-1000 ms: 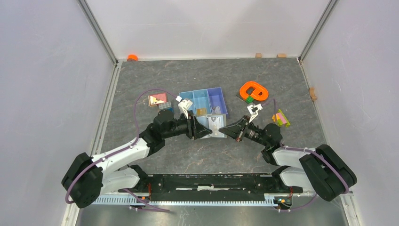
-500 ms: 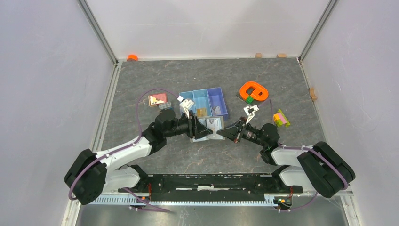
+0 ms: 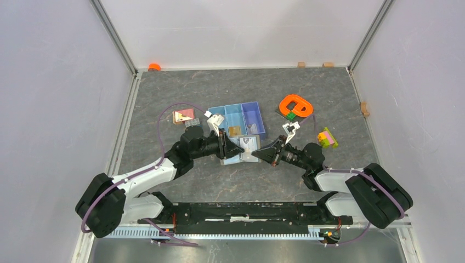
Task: Take the credit cards out of the card holder
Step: Remove the credit card from the card holder.
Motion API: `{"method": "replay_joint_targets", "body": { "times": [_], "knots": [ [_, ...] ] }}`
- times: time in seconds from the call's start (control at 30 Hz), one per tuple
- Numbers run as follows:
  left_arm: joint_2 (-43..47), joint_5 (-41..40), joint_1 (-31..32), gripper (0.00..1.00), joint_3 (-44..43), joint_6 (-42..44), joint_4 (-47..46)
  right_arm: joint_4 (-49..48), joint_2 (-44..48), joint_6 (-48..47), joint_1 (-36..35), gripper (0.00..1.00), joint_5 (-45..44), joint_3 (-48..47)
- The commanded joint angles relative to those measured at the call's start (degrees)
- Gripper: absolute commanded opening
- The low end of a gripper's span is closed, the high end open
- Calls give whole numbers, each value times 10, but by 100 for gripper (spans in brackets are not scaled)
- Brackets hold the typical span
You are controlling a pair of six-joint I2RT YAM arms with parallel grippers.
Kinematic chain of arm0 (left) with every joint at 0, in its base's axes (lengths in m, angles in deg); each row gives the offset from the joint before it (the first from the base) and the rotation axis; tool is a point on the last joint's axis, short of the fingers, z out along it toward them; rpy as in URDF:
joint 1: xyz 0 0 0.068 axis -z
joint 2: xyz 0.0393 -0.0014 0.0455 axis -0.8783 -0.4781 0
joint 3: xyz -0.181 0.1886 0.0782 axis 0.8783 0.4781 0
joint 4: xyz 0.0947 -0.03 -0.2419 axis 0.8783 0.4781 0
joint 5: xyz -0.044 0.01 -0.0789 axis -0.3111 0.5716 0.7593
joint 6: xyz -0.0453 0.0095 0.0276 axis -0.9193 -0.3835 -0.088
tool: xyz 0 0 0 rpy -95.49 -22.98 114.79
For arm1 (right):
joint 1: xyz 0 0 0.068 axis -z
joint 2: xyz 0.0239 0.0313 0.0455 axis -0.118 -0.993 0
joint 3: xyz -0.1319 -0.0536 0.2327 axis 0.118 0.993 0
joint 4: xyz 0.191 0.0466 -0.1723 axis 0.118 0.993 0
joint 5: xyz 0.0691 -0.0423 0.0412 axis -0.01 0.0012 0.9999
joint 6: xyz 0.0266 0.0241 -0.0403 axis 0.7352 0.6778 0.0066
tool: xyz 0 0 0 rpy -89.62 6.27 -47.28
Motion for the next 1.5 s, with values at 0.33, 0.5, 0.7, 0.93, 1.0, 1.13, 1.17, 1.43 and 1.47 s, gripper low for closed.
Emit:
{"method": "replay_joint_targets", "body": {
  "times": [0.33, 0.5, 0.7, 0.93, 1.0, 1.13, 1.17, 1.43, 1.47],
  "knots": [
    [0, 43, 10, 20, -8, -14, -67, 45, -19, -32, -30, 0, 12, -47],
    [9, 0, 8, 24, -12, -2, -22, 59, 0, -41, -30, 0, 6, -45],
    [6, -2, -3, 25, -15, -5, -6, 55, 4, -38, -30, 0, 20, -47],
    [-3, 97, -21, 18, 3, -44, -107, 36, 16, -22, -25, 0, 50, -51],
    [3, 129, -20, 19, 15, -63, -158, 37, 26, -19, -20, 0, 56, -49],
    [15, 155, -21, 34, 27, -80, -203, 17, 37, 4, -9, 0, 83, -49],
    [17, 151, -21, 40, 28, -81, -202, 10, 37, 10, -8, 0, 91, -50],
    [26, 29, -26, 44, 1, -18, -25, 23, 53, 8, -6, 0, 113, -59],
    [31, 11, -28, 44, -3, -12, -3, 34, 57, 0, -6, 0, 110, -60]
  ]
}}
